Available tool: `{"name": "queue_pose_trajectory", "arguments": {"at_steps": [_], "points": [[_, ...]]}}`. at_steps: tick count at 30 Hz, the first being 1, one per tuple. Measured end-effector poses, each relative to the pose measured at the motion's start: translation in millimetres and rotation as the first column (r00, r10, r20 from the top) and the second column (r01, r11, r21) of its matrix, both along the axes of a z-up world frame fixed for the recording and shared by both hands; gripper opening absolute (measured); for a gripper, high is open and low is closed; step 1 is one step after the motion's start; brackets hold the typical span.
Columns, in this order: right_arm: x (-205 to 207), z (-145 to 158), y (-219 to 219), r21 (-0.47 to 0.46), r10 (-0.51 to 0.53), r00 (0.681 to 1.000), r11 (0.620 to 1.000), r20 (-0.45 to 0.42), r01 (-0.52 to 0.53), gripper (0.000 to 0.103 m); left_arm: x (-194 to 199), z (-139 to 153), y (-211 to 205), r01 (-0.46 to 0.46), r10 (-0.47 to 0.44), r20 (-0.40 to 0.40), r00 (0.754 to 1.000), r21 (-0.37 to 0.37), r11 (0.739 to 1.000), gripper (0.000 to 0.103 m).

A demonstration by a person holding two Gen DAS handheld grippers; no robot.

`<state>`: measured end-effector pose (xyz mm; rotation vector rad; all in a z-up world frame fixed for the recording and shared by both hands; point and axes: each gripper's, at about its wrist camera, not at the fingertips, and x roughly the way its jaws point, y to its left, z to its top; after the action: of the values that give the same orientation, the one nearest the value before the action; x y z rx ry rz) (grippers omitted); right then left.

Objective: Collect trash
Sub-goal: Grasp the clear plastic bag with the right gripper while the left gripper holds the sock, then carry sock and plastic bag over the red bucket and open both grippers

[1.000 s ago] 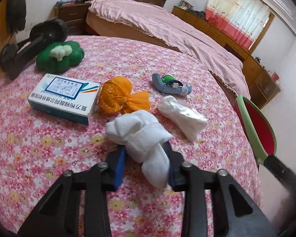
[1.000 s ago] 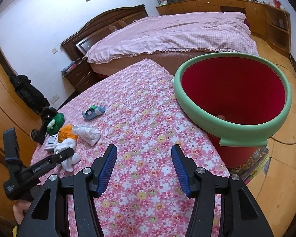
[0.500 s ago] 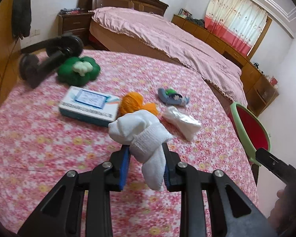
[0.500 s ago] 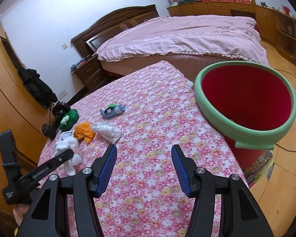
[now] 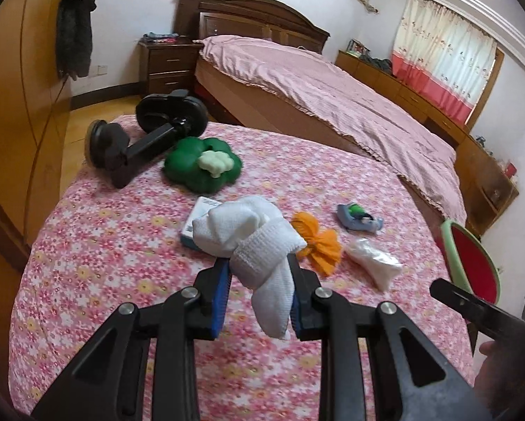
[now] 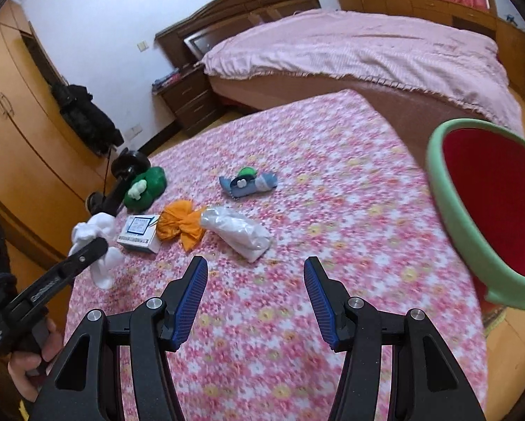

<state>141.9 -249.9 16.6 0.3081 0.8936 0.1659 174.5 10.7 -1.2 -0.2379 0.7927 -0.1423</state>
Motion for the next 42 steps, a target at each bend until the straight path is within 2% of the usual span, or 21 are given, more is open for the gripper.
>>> {"name": "queue_pose_trajectory", "arguments": {"at_steps": [9,12,20,25,26,27,29,31,32,33,42], "points": [[43.9,-28.3,25.8,-0.041,0.051,0.998,0.998,-0.039,-0.053,0.059,7.0,-14.3,10.3,-0.013,0.013,-0.02,1.0,-0.019,1.0,0.029],[55.0,-32.5,33.9,-0.062,0.077,0.997,0.995,-0.025,-0.078,0.059,8.0,-15.0,13.3,-0.016,0.015,-0.014,1.0,-0.02,1.0,0.029],[71.7,-52.7,46.9,-0.075,0.109,0.993,0.991,-0.043,-0.112,0.058,12.1,-21.8,17.5,-0.009,0.008,-0.033,0.999,-0.041,0.999,0.029],[67.7,-54.2,49.6,-0.095,0.107,0.994,0.99,-0.001,-0.107,0.058,13.1,-22.6,17.6,-0.011,0.009,-0.036,0.999,-0.051,0.999,0.029],[66.8,-54.2,50.2,-0.099,0.108,0.994,0.989,0.002,-0.107,0.056,12.9,-22.2,17.1,-0.01,0.008,-0.034,0.999,-0.049,0.999,0.029],[66.4,-54.4,50.7,-0.11,0.104,0.995,0.989,0.004,-0.103,0.047,12.9,-22.0,16.2,-0.008,0.006,-0.034,0.999,-0.047,0.999,0.029],[65.6,-55.4,51.2,-0.15,0.083,0.997,0.985,0.009,-0.081,0.037,13.1,-22.7,15.1,-0.005,0.003,-0.038,0.999,-0.046,0.999,0.029],[64.4,-56.0,49.4,-0.147,0.078,0.997,0.986,0.015,-0.075,0.036,12.3,-24.7,13.9,-0.002,0.0,-0.043,0.999,-0.046,0.999,0.029],[64.2,-56.7,49.0,-0.15,0.074,0.997,0.986,0.015,-0.071,0.027,11.7,-25.9,13.2,-0.001,-0.001,-0.047,0.999,-0.046,0.999,0.029],[63.7,-56.9,48.5,-0.166,0.06,0.998,0.984,0.014,-0.057,0.023,10.7,-26.7,12.5,-0.001,-0.001,-0.05,0.999,-0.047,0.999,0.029],[47.7,-51.7,29.9,-0.06,0.023,1.0,0.998,0.006,-0.023,0.02,-1.3,-21.1,5.6,0.013,-0.015,-0.042,0.999,-0.049,0.999,0.029]]}}
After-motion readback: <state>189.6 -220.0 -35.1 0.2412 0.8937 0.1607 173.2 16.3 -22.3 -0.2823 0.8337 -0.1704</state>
